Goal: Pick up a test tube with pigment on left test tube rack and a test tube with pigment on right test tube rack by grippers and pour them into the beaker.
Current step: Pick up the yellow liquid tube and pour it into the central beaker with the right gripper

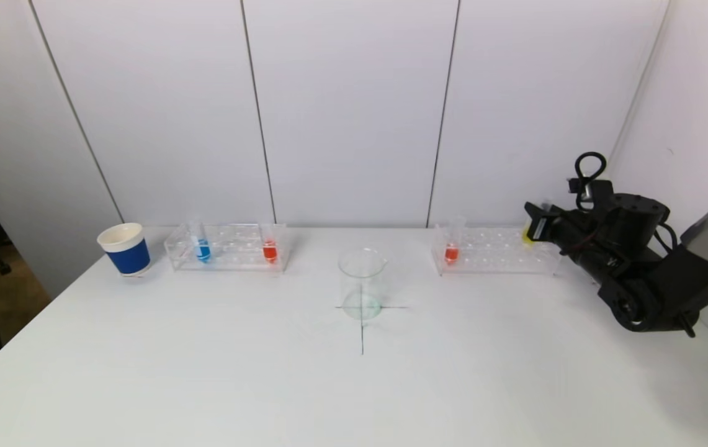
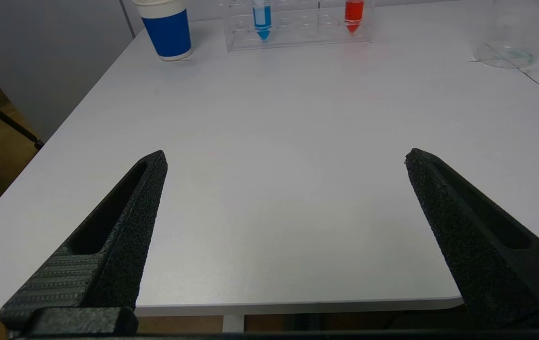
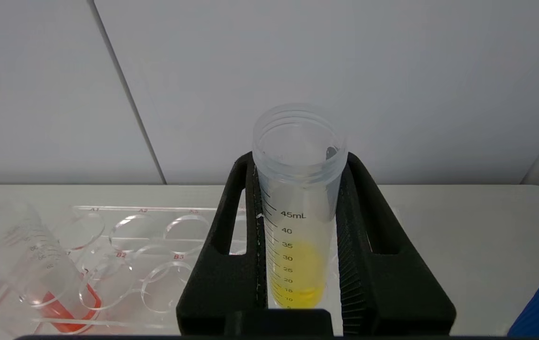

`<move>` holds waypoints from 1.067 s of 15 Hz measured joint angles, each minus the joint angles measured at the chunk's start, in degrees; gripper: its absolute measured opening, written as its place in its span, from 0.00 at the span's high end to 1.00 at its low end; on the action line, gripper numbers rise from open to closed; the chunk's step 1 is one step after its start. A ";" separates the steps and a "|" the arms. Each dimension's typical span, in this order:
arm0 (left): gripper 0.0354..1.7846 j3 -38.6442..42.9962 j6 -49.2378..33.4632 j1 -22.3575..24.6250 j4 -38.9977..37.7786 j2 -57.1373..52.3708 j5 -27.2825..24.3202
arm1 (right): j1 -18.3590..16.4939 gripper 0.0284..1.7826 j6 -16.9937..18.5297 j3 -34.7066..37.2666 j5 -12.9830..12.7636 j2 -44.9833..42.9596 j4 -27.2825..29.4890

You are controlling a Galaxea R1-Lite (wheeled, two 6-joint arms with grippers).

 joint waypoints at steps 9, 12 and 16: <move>0.01 0.00 0.00 0.00 0.00 0.00 0.00 | -0.34 0.74 -0.57 -2.34 -0.02 -3.47 3.40; 0.01 0.00 0.00 0.00 0.00 0.00 0.00 | -0.51 0.74 -0.61 -4.99 0.00 -5.88 7.58; 0.01 0.00 -0.02 0.00 -0.02 0.00 0.00 | -0.23 0.74 -1.01 -10.39 0.23 -9.18 15.41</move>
